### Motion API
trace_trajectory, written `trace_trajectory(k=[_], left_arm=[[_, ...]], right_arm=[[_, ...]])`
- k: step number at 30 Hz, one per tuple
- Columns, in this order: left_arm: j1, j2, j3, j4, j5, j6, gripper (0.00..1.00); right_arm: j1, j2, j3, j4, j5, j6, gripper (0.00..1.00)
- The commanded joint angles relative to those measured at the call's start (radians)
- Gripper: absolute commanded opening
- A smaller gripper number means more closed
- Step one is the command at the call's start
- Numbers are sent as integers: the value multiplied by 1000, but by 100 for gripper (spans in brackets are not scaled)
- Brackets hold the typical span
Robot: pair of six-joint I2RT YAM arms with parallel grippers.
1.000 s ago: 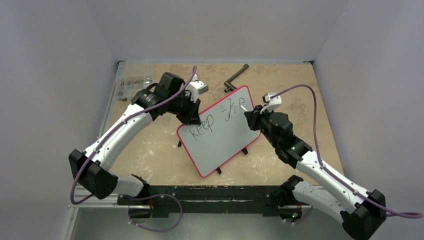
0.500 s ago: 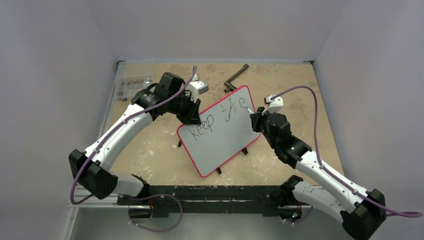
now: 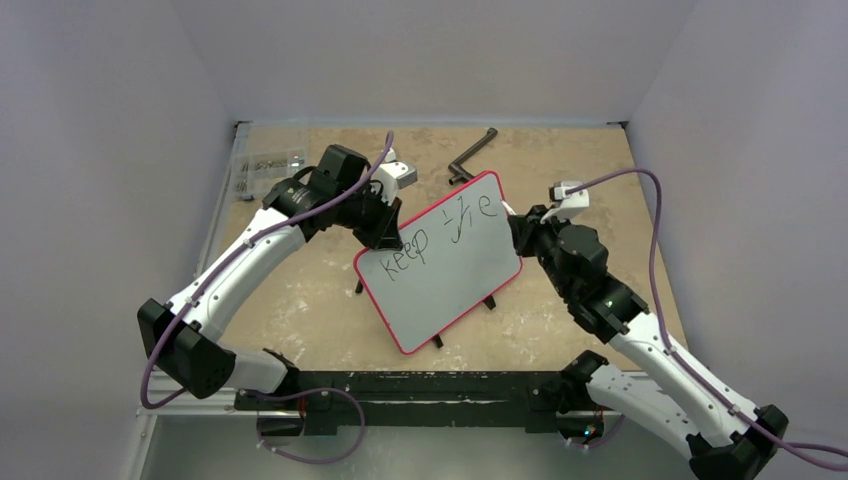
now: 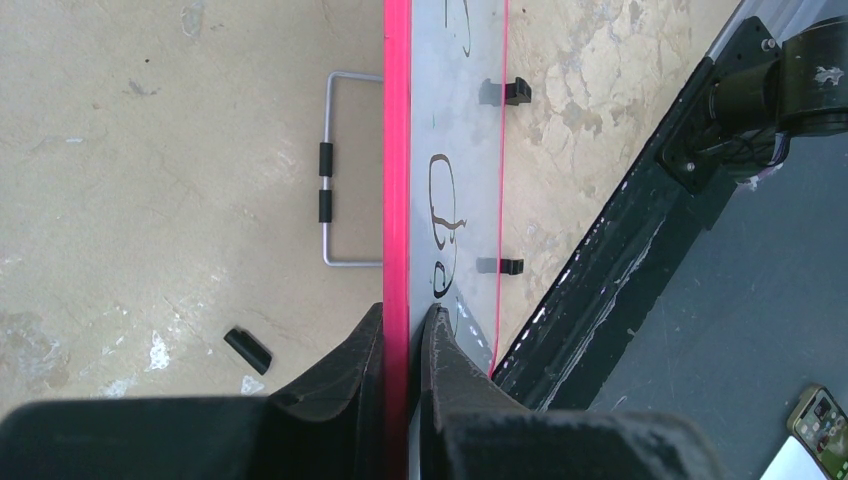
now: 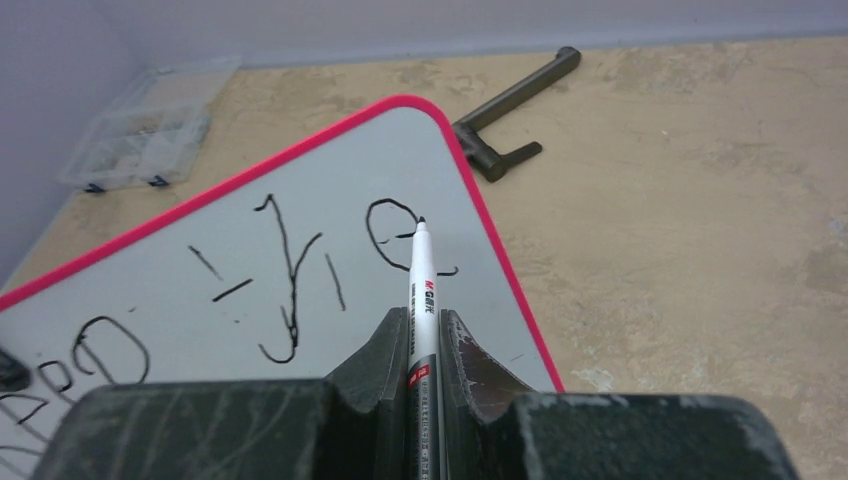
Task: Write a sentence on the whiteboard
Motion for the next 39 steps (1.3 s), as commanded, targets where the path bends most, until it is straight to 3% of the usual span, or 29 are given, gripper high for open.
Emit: trace_trajectory(k=[1,7,14,22,33,39], left_arm=[[5,26,-28,-51,-265,140,0],[5,16,-31,-44,-269,136,0],[4,17,-30,-39,-268,133,0],[4,39,-22,-37,-238,105,0],[5,41,-42,-45,-251,88,0],[4,39,-58,-40,-300,83,0]], right_arm=[[1,-20,58,-17,-137,47,0],[2,-88,-30,107,-254,50,0],[0,-106,-1,99,-328,58,0],[2,-58,79,30,-563,9,0],[7,-44,-22,64,-952,56,0],[55,-105,-137,161,-933,92,0]])
